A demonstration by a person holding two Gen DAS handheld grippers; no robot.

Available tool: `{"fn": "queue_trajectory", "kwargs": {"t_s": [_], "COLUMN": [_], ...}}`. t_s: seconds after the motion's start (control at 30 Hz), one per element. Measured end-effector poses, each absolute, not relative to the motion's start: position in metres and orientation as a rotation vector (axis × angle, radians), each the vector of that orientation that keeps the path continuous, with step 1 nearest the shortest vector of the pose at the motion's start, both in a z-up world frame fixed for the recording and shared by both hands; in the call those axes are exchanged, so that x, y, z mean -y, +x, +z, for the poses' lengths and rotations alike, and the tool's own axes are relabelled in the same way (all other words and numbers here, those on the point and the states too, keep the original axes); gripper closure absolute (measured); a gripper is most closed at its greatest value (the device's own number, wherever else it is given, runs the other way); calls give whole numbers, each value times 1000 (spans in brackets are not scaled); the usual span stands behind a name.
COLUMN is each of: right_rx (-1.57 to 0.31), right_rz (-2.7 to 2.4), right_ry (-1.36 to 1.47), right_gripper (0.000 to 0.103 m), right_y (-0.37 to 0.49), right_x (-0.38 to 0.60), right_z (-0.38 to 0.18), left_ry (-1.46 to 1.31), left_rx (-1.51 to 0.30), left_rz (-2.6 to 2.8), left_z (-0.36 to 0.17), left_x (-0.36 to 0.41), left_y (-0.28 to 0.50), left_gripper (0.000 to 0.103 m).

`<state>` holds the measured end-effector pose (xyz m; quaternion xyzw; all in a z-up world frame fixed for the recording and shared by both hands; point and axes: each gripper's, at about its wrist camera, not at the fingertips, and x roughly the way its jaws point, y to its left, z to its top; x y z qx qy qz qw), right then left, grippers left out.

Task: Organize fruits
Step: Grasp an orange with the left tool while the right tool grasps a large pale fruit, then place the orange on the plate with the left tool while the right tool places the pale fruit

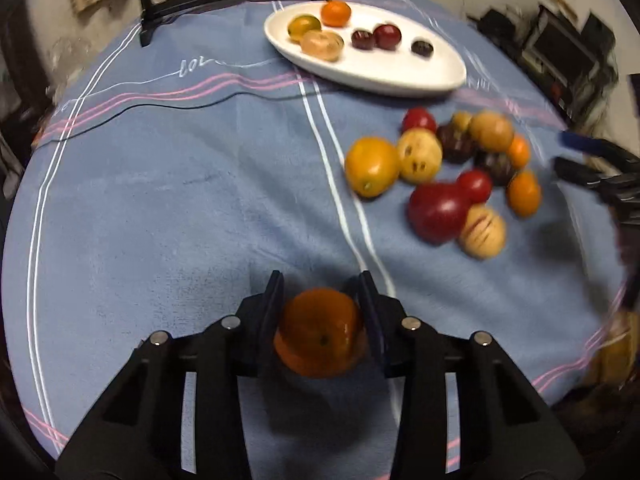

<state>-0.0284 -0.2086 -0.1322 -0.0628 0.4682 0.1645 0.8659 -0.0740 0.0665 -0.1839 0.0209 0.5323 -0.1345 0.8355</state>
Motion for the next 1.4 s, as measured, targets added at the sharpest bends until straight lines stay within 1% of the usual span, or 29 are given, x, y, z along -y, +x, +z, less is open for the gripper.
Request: {"fn": "queue_trajectory", "kwargs": {"t_s": [0.03, 0.13, 0.17, 0.2, 0.23, 0.27, 0.3, 0.33, 0.47, 0.53, 0.6, 0.7, 0.93, 0.97, 1.0, 1.03, 1.17, 1.27, 1.4], "right_rx": [-983, -1012, -1022, -1048, -1070, -1084, -1101, -1116, -1121, -1110, -1102, -1104, -1115, -1112, -1109, -1105, -1081, -1058, -1022], "right_rz": [353, 376, 368, 364, 374, 400, 431, 442, 475, 481, 483, 489, 487, 490, 492, 495, 495, 495, 490], "right_ry": [-154, -187, -202, -215, -211, -190, -172, -187, -199, -172, -126, -96, -83, -82, -81, -80, -67, -49, -21], "right_gripper": [6, 10, 14, 18, 27, 40, 48, 58, 59, 59, 59, 59, 59, 59, 59, 59, 59, 59, 59], "right_y": [-18, 4, 9, 16, 21, 24, 28, 30, 25, 22, 18, 12, 2, 1, 0, -1, -4, -7, -3], "right_x": [202, 189, 187, 185, 185, 185, 184, 182, 181, 187, 196, 202, 204, 204, 203, 203, 204, 209, 216], "right_z": [-135, -144, -148, -153, -157, -159, -161, -163, -160, -154, -148, -144, -146, -145, -144, -142, -134, -124, -106], "left_ry": [50, 3, -11, -19, -27, -38, -43, -42, -38, -38, -6, 45, 125, 143, 156, 155, 108, 68, 39], "left_rx": [-1120, -1110, -1107, -1102, -1097, -1091, -1090, -1088, -1104, -1103, -1095, -1093, -1132, -1137, -1147, -1163, -1149, -1111, -1021], "left_rz": [-282, -292, -293, -291, -298, -299, -303, -304, -284, -283, -262, -271, -295, -294, -294, -308, -293, -308, -321], "left_z": [-181, -172, -170, -167, -165, -163, -161, -161, -167, -166, -165, -167, -188, -191, -197, -201, -195, -174, -133], "left_x": [-66, -67, -68, -68, -68, -69, -67, -67, -71, -74, -75, -70, -52, -50, -48, -48, -54, -61, -64], "left_y": [-75, -79, -79, -80, -81, -82, -80, -80, -78, -78, -81, -83, -78, -77, -76, -75, -74, -72, -54], "left_gripper": [65, 67, 69, 79, 85, 86, 86, 86, 85, 73, 34, 33, 33, 36, 52, 58, 60, 60, 60]}}
